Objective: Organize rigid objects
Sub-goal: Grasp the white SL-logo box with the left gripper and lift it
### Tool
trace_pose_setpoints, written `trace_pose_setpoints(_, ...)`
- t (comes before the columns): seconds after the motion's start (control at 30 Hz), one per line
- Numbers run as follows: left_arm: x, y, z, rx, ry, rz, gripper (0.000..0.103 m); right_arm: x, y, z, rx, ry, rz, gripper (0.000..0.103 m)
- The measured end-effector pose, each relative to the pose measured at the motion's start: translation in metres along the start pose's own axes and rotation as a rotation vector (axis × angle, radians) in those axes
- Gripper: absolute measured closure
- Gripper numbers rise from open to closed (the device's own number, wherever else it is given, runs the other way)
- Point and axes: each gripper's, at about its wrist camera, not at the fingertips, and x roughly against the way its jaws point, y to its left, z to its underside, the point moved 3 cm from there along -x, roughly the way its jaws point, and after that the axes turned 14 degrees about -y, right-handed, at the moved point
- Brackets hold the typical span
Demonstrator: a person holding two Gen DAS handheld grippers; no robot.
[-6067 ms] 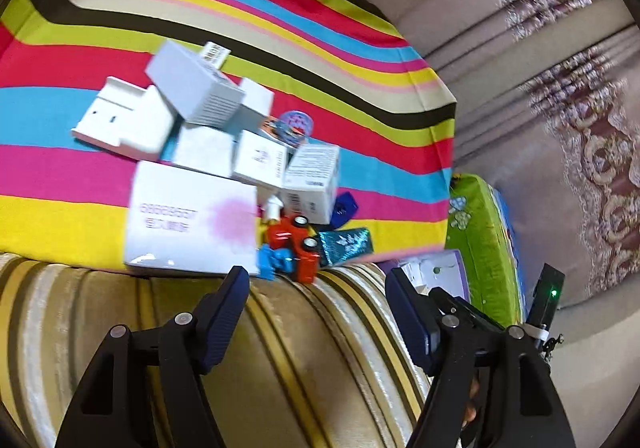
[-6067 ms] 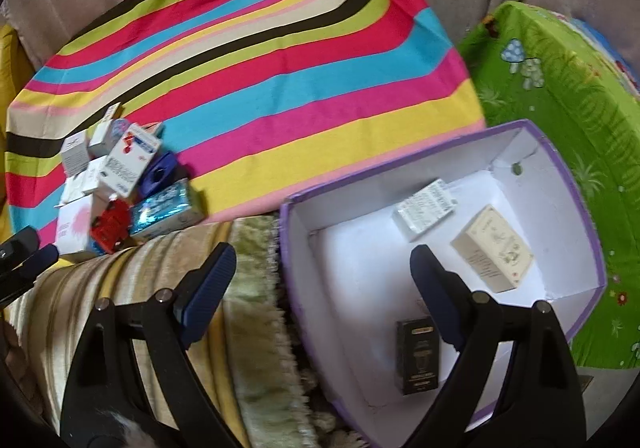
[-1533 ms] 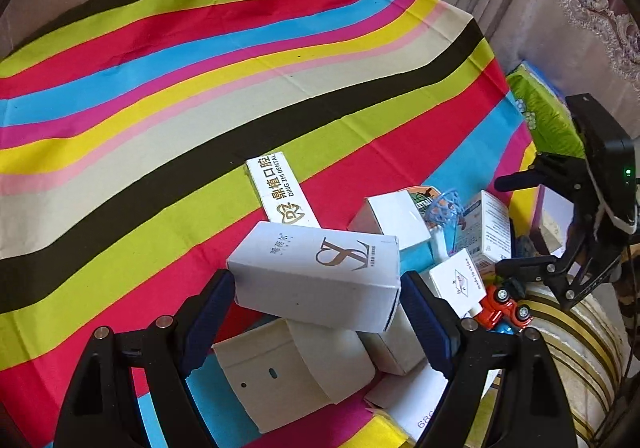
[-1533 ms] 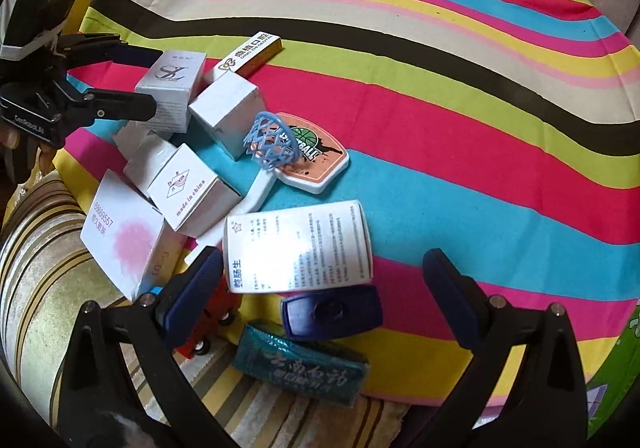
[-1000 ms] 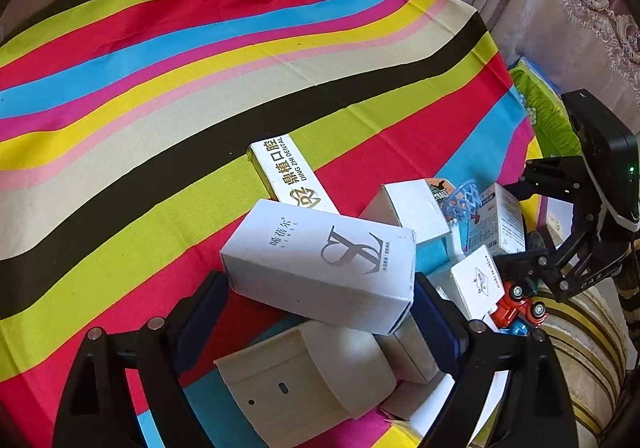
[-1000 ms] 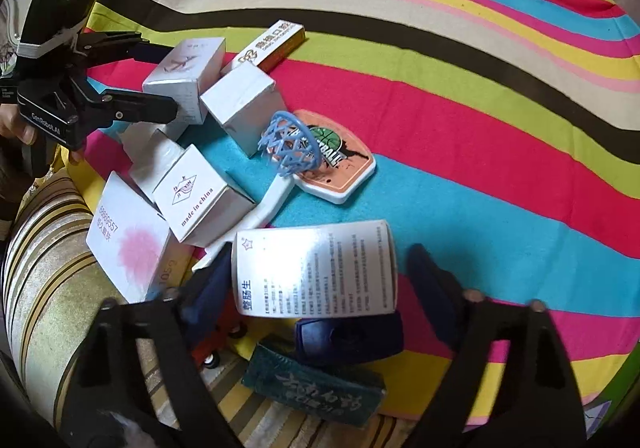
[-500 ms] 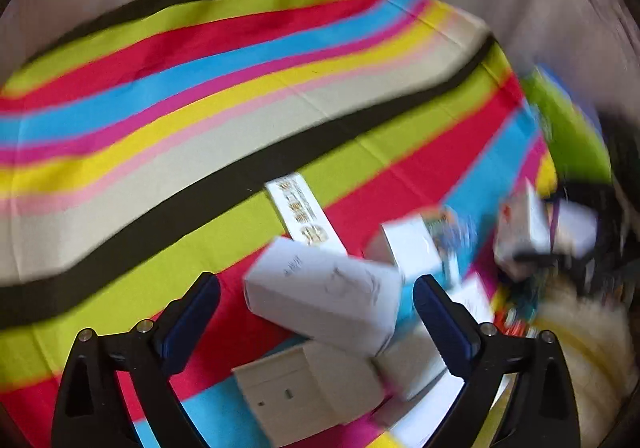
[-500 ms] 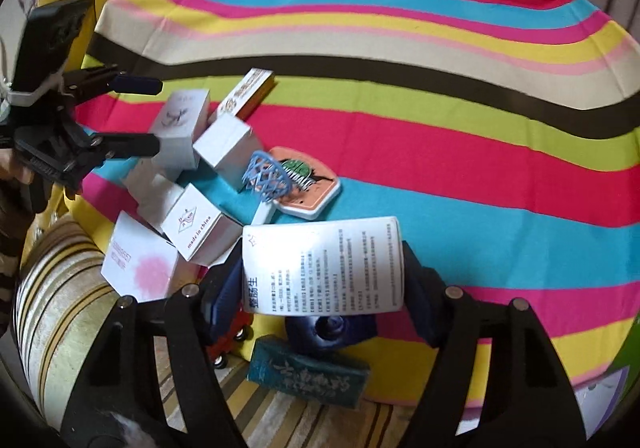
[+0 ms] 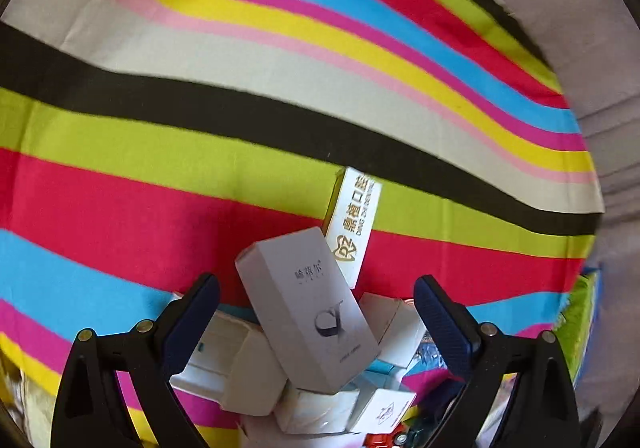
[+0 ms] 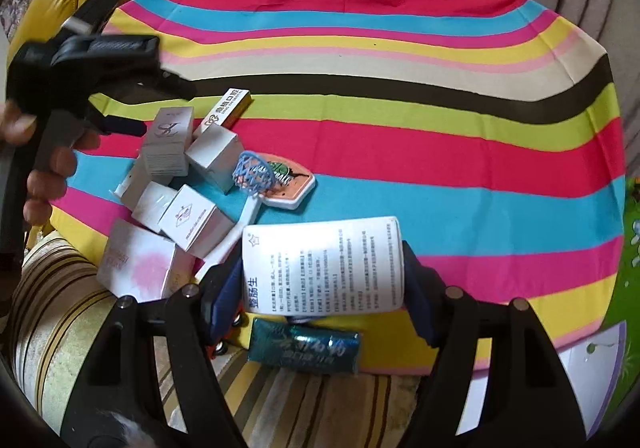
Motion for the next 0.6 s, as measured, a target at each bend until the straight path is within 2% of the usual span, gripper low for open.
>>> trace_pose_setpoints(0.13, -0.012, -0.002, 0.004, 0.005, 0.014, -0.073, 0.008, 0.004, 0.003, 0.01, -0.011, 0.003, -0.01, 0.03)
trace_pose_setpoints(0.2, -0.013, 0.001, 0.004, 0.01, 0.001, -0.117, 0.019, 0.007, 0.004, 0.013, -0.014, 0.0, -0.014, 0.03)
trace_pose_setpoints(0.23, -0.014, 0.004, 0.003, 0.016, 0.001, -0.127, 0.021, 0.008, 0.005, 0.014, -0.016, -0.004, -0.015, 0.03)
trace_pose_setpoints(0.37, -0.019, 0.009, 0.007, 0.045, 0.038, -0.104, 0.037, 0.011, 0.004, 0.015, -0.027, -0.011, -0.019, 0.03)
trace_pose_setpoints(0.6, -0.015, 0.01, 0.012, 0.087, 0.033, -0.061, 0.042, 0.01, 0.008, 0.015, -0.027, -0.009, -0.026, 0.03)
